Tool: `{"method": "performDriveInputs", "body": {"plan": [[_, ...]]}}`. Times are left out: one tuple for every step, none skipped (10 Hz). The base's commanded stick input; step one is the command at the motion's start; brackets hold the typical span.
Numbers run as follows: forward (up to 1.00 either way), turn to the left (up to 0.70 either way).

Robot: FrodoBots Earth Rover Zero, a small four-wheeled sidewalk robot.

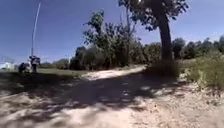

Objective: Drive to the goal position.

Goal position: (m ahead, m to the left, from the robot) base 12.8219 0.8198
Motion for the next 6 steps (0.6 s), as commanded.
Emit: {"method": "performDriveInputs", "body": {"plan": [[0.85, 0.0], [0.85, 0.0], [0.85, 0.0], [0.85, 0.0], [0.85, 0.0], [0.85, 0.21]]}}
